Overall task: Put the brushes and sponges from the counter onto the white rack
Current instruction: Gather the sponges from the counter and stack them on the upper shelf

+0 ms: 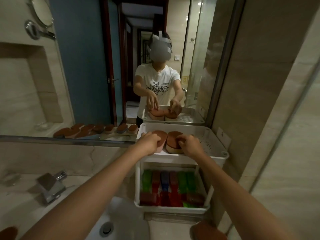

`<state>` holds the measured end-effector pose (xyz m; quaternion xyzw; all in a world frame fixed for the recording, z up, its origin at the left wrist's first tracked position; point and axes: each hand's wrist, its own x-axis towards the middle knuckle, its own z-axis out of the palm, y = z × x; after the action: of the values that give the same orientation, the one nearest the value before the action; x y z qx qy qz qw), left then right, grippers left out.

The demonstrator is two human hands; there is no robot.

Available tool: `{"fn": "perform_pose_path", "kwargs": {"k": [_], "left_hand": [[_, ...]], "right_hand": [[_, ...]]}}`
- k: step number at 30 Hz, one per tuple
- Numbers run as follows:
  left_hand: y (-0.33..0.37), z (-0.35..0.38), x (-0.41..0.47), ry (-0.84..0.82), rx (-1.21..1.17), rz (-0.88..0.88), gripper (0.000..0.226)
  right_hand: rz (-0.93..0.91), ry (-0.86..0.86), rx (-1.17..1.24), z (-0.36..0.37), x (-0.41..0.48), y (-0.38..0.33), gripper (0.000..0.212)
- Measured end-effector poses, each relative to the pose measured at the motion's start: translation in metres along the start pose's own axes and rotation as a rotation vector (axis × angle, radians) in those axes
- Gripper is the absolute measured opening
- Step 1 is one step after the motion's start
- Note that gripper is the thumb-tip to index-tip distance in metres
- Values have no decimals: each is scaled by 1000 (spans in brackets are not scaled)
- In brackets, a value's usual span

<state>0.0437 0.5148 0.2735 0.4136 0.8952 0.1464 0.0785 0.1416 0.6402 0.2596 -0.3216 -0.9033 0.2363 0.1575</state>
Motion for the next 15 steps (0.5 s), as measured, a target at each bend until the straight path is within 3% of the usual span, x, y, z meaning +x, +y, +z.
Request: {"fn": "perform_pose_path", "kwargs": {"k": [15], "left_hand": [[-12,8,23,191,75,-61,47]], "right_hand": [[-34,-138,-47,12,32,-15,48]]}}
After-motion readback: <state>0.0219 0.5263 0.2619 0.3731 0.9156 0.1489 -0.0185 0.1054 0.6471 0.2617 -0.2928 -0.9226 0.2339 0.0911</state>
